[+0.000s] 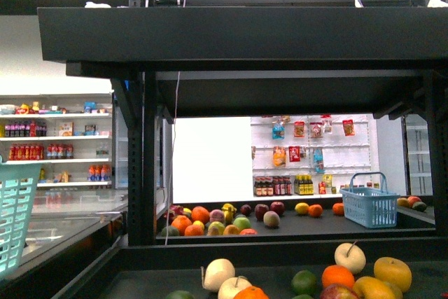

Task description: Pick lemon from shelf

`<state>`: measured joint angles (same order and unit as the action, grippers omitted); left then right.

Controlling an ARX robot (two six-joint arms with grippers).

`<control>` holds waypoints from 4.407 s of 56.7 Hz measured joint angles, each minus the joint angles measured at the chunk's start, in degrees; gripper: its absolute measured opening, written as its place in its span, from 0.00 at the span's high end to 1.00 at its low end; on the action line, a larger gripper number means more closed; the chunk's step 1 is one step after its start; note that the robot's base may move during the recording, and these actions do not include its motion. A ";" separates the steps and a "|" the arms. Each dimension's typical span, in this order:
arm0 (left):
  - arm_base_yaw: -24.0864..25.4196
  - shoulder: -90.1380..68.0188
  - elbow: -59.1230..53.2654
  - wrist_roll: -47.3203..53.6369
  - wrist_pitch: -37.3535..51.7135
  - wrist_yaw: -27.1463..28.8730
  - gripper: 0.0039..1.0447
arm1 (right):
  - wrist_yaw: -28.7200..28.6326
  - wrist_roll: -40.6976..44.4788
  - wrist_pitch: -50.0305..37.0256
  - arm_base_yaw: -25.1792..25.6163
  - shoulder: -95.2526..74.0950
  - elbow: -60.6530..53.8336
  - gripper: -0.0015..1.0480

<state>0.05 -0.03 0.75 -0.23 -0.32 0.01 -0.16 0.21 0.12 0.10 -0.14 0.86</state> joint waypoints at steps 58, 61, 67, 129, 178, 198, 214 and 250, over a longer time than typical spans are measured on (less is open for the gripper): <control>-0.55 -0.50 0.26 -1.16 -0.92 2.05 0.08 | 0.02 -0.17 -0.02 0.00 0.00 0.00 0.07; -3.45 -4.90 2.21 -5.68 -4.33 9.11 0.08 | 0.02 -0.17 -0.02 0.00 0.00 0.00 0.07; -2.82 -15.69 7.32 -13.46 -1.77 6.40 0.08 | 0.00 -0.17 -0.02 0.00 0.00 0.00 0.07; 26.95 -96.98 59.93 -68.54 27.23 -25.22 0.08 | 0.00 -0.17 -0.02 0.00 0.00 0.00 0.07; 23.85 -107.69 73.64 -68.96 22.03 -18.51 0.81 | 0.00 -0.17 -0.02 0.00 0.00 0.00 0.07; 24.04 -98.57 71.08 -58.69 16.63 -30.77 0.88 | 0.00 -0.17 -0.02 0.00 0.00 0.00 0.07; 15.54 -86.38 64.96 -46.84 12.55 -46.01 0.92 | 0.00 -0.17 -0.02 0.00 0.00 0.00 0.07; -11.04 -88.91 54.16 -54.34 26.21 -41.97 0.92 | 0.00 -0.17 -0.02 0.00 0.00 0.00 0.07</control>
<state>-10.98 -88.95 54.92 -54.57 25.89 -41.95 -0.16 0.03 0.10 0.10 -0.14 0.86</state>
